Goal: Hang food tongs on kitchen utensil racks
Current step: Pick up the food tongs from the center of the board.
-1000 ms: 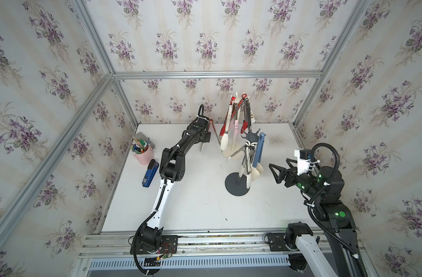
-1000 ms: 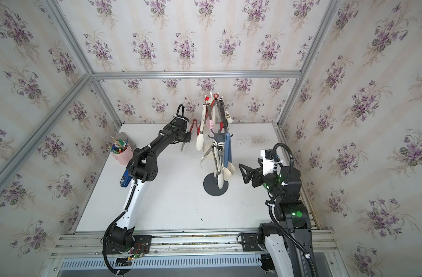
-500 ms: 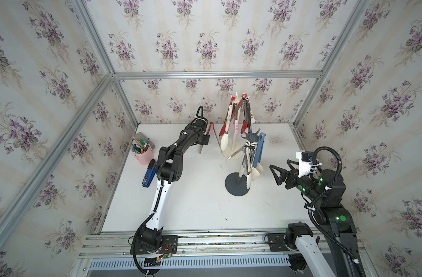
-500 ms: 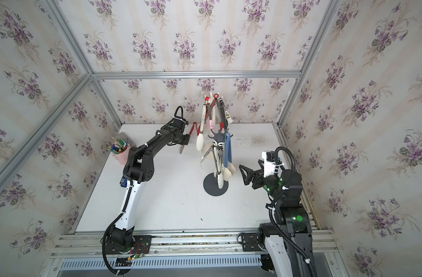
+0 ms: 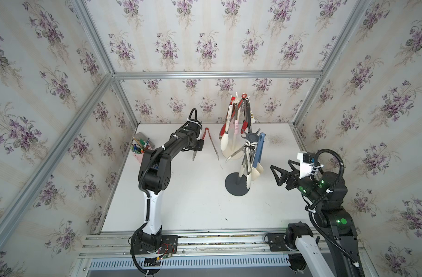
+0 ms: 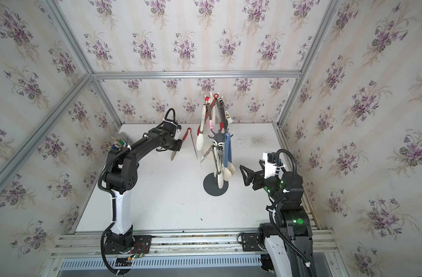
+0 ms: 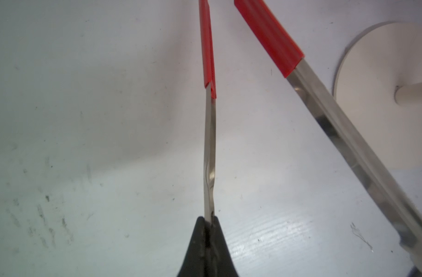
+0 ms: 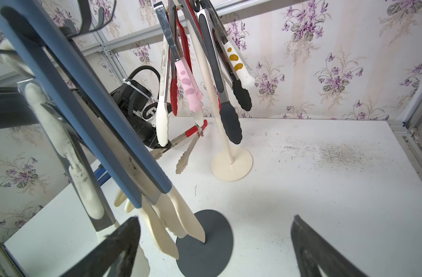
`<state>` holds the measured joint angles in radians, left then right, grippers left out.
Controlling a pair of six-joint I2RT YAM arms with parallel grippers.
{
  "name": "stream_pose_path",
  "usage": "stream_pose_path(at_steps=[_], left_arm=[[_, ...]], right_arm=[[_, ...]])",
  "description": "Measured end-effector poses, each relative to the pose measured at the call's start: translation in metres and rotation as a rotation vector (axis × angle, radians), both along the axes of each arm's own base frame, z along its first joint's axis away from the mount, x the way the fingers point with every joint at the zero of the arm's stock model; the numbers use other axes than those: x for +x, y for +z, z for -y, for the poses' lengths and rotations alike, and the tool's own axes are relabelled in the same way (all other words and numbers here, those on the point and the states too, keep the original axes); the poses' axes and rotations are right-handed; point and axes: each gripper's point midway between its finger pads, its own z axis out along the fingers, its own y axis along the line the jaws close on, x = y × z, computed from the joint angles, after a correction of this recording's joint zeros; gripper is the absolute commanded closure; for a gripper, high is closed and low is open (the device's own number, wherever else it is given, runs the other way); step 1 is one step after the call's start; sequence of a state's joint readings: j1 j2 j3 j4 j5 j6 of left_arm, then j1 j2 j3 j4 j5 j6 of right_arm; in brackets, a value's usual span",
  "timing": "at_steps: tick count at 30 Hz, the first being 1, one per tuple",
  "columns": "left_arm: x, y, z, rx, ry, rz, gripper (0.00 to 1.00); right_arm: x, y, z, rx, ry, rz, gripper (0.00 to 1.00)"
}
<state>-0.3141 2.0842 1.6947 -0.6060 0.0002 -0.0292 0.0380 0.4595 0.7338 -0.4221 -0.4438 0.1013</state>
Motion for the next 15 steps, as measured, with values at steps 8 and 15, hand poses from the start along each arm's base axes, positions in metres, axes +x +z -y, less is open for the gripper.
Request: stream_pose_path(at_steps=[8, 15], left_arm=[[-0.040, 0.046, -0.027, -0.051, 0.024, 0.117, 1.00], [-0.071, 0.086, -0.049, -0.101, 0.013, 0.259, 1.00]], right_arm=[[0.012, -0.004, 0.000, -0.022, -0.001, 0.010, 0.02], [0.026, -0.004, 0.002, -0.067, 0.001, 0.022, 0.02]])
